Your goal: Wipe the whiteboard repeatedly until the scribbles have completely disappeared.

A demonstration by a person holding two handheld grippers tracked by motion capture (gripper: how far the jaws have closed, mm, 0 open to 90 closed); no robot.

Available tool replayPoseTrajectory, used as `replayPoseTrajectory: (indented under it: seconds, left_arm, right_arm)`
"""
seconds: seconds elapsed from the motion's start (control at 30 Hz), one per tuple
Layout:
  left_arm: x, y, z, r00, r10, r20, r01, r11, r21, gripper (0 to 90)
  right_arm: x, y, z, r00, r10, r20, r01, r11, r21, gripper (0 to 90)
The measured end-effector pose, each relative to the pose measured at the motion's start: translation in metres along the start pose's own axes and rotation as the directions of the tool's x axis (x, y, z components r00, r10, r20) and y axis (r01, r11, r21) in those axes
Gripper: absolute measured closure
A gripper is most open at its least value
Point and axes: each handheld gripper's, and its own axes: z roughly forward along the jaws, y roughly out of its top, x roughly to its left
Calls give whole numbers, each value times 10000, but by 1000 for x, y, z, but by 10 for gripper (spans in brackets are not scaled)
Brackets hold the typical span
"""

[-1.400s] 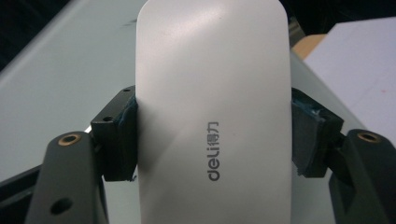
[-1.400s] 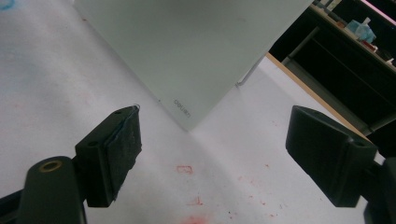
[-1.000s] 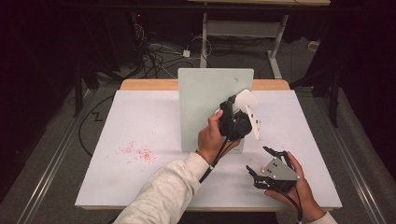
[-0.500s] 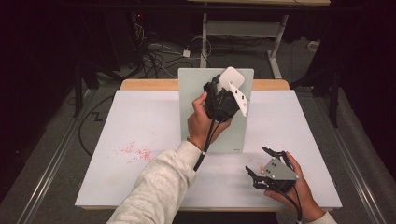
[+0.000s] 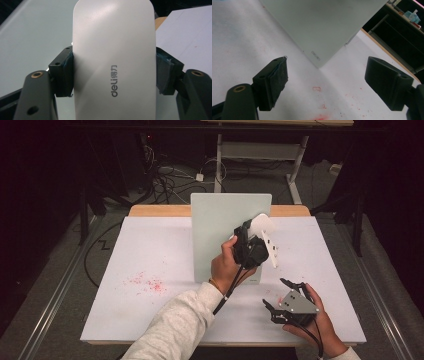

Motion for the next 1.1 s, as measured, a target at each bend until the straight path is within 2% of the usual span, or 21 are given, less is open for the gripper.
replayPoseTrajectory:
  seconds: [0.3, 0.43, 0.5, 0.6, 0.67, 0.73, 0.8, 0.87, 1.0, 1.1]
  left_arm:
    - [-25, -4, 1, 9967, 809, 50, -809, 9967, 49, 288]
    - [-26, -4, 1, 9961, 864, 164, -864, 9963, 29, 287]
    - [-21, -3, 1, 9968, 783, 146, -783, 9969, 9, 287]
    - [-4, -3, -1, 9997, 239, 87, -239, 9997, 42, 287]
    - [9, -5, -2, 10000, 18, -67, -18, 10000, 23, 288]
    - [20, -10, -5, 9991, -413, -49, 413, 9991, 115, 287]
    - [27, -17, -7, 9989, -431, -193, 436, 9988, 241, 287]
    - [32, -26, -10, 9986, -523, -113, 526, 9983, 252, 287]
    - [36, -46, -16, 9990, -347, -269, 360, 9982, 488, 287]
    - [41, -60, -21, 9987, -407, -301, 425, 9971, 629, 288]
  right_arm:
    - [3, -1, 1, 9998, -80, -174, 81, 10000, 41, 192]
    - [3, -1, 2, 9998, -98, -170, 99, 9999, 57, 192]
    - [3, -1, 2, 9999, -88, -148, 88, 9999, 53, 192]
    - [3, -1, 1, 9998, -99, -176, 100, 9999, 65, 193]
    - [3, -1, 1, 9998, -93, -182, 93, 9999, 40, 192]
    - [3, 0, 1, 9998, -120, -183, 121, 9999, 32, 192]
    - [2, 0, 1, 9998, -113, -155, 114, 9999, 62, 192]
    - [3, 0, 0, 9998, -111, -169, 112, 9999, 37, 192]
    - [3, 0, 1, 9999, -76, -103, 77, 9999, 75, 192]
    - [4, 1, 1, 9997, -171, -155, 173, 9998, 121, 193]
